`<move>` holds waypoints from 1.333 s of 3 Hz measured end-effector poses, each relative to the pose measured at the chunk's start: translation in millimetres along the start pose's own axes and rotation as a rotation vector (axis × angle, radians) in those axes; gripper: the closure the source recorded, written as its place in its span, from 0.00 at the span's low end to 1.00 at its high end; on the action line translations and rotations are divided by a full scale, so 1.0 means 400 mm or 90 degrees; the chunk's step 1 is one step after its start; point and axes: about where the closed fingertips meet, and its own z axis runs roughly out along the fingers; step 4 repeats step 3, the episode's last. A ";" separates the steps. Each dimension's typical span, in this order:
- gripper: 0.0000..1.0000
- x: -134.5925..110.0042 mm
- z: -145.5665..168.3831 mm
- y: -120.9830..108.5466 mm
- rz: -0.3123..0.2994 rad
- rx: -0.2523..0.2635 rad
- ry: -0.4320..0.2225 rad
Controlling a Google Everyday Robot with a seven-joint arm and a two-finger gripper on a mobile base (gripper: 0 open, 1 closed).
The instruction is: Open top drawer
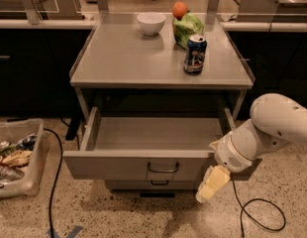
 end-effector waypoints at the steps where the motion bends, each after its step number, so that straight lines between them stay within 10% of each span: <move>1: 0.00 0.022 -0.006 0.066 -0.009 -0.025 0.021; 2: 0.00 0.074 -0.080 0.179 0.030 -0.070 0.025; 4: 0.00 0.074 -0.080 0.179 0.030 -0.070 0.025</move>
Offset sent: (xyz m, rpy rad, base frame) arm -0.0963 -0.0166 0.0272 0.0123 0.1585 0.0129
